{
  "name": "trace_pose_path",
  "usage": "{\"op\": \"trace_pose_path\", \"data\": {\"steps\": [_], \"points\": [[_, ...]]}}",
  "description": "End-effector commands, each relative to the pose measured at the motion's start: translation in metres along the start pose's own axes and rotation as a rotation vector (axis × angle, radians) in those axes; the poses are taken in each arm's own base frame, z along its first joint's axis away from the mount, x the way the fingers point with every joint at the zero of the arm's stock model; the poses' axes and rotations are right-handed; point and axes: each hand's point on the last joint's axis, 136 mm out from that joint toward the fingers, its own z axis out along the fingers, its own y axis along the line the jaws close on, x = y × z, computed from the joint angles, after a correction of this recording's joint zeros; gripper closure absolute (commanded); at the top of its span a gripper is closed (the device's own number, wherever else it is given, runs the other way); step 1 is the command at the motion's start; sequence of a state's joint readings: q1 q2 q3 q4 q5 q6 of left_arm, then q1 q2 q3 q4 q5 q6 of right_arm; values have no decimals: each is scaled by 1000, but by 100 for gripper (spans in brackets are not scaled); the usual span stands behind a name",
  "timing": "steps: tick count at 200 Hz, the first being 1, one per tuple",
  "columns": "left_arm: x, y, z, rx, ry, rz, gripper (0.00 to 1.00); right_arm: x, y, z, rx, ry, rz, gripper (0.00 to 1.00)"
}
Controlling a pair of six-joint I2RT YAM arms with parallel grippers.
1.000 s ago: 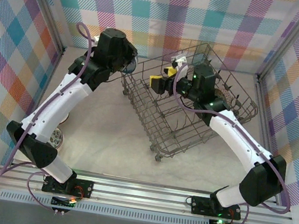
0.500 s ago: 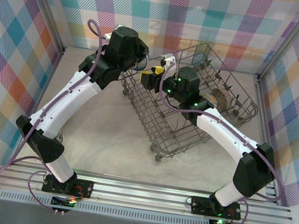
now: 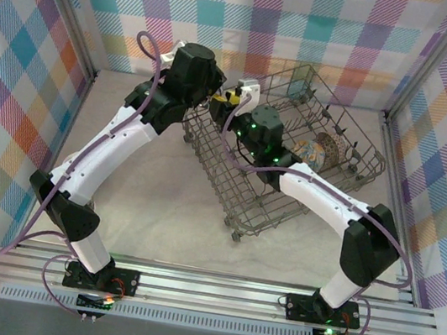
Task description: Load the bowls into the dish rack
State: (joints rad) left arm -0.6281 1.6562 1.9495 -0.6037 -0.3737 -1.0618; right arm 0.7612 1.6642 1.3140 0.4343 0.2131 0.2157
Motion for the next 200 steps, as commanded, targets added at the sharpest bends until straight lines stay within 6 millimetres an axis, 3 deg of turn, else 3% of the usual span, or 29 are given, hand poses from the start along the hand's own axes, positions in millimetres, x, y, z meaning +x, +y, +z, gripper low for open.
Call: {"op": "trace_pose_path", "data": {"steps": [1,57,103,169,200], "points": [[-17,-22,-16,63,-66,-39,100,-28,-8,3,103,-110,-19,61],[-15,-19,-14,52,-73,-44,100,-34,-8,2,183,-192,-44,70],[-12,-16,-9,41,-69,-56,98,-42,-4,2,195,-238,-63,86],[-6,-13,-6,50,-55,-62,84,-57,-4,-2,244,-300,-91,100],[-2,-16,-5,79,-42,-71,72,-69,-11,-5,295,-334,-110,100]]}}
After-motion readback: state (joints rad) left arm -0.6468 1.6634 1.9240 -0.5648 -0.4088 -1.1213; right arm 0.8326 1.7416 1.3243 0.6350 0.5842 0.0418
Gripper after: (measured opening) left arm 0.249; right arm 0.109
